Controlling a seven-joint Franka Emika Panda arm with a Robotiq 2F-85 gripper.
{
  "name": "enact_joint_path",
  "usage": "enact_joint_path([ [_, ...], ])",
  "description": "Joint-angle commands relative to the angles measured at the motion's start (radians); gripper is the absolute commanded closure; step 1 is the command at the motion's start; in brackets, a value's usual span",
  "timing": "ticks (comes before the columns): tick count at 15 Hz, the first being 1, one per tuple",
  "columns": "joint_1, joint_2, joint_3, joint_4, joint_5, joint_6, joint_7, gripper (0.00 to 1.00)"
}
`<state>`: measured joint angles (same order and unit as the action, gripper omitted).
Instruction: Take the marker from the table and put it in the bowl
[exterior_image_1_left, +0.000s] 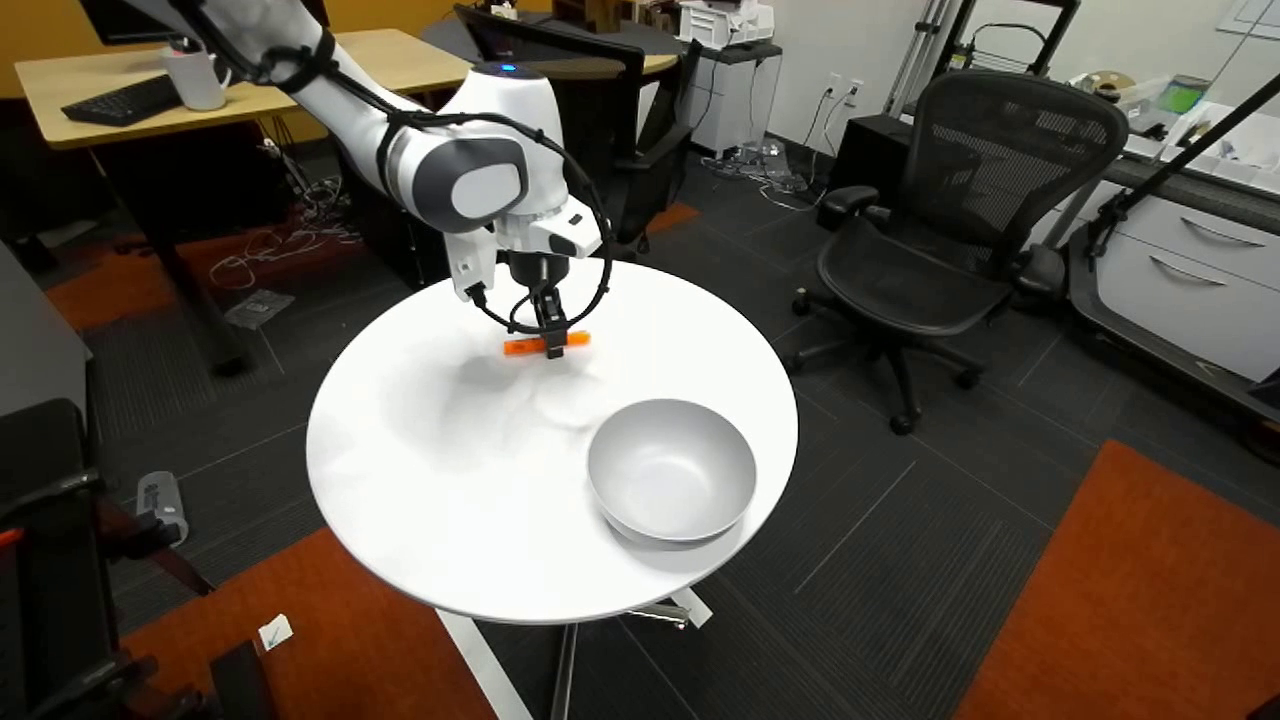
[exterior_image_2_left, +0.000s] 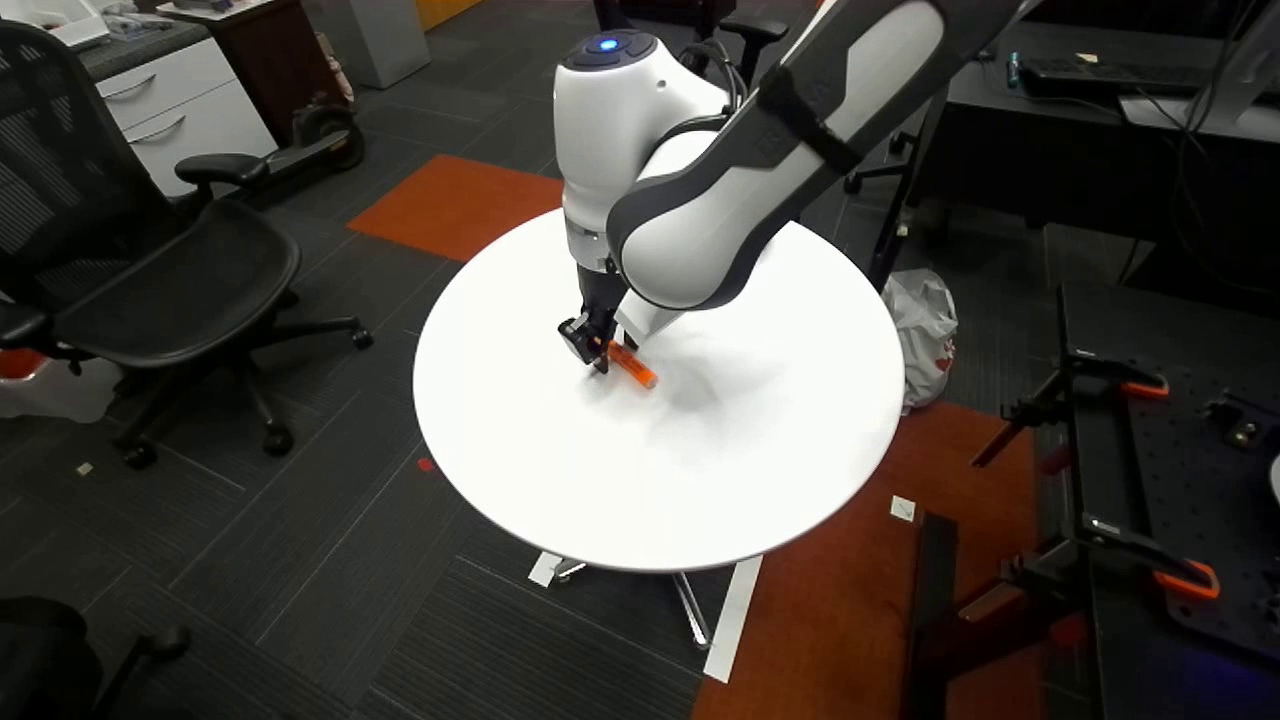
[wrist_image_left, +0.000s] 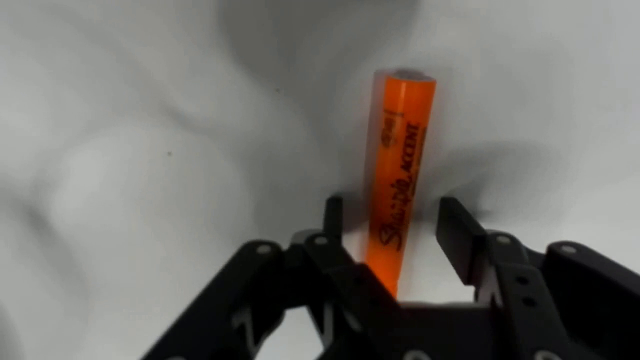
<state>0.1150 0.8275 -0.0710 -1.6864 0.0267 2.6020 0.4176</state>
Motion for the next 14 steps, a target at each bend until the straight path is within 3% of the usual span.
enact_joint_path([
  [1,0.017,0.018,-0.019,0.041,0.017,-0.047,0.016,0.80],
  [4,0.020,-0.002,-0.023,0.028,0.014,-0.044,0.017,1.00],
  [8,0.034,-0.074,-0.042,-0.030,-0.002,-0.015,0.022,0.95],
  [14,0.051,-0.264,-0.134,-0.155,-0.026,0.023,0.074,0.95],
])
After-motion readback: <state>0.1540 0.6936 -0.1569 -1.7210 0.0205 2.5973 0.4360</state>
